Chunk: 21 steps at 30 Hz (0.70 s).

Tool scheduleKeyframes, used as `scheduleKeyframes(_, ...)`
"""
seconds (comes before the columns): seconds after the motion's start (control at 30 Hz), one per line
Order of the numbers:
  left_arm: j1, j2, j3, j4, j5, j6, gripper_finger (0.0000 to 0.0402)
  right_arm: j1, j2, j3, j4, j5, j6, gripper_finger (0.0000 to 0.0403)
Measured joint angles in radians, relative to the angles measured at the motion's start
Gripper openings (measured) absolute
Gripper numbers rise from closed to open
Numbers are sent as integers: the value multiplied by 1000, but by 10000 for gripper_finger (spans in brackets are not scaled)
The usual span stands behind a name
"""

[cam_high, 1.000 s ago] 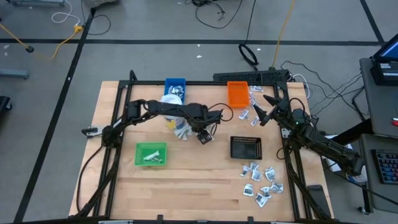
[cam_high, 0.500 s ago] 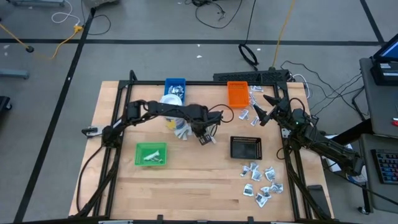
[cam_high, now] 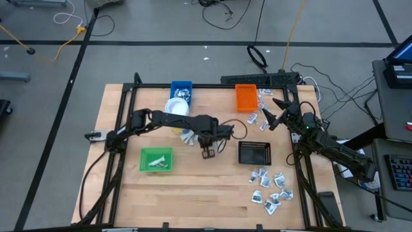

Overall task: Pick & Place First Aid Supplies
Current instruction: Put the green bandage pack into the green bin

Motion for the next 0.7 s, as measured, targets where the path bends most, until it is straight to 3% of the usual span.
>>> scheduleKeyframes(0.43, -116, -8, 8, -236, -182, 71, 2, 0, 0, 0, 0, 0, 0, 393)
scheduleKeyframes(0.7, -221, -32, 8, -318, -203, 137, 2, 0, 0, 0, 0, 0, 0, 393)
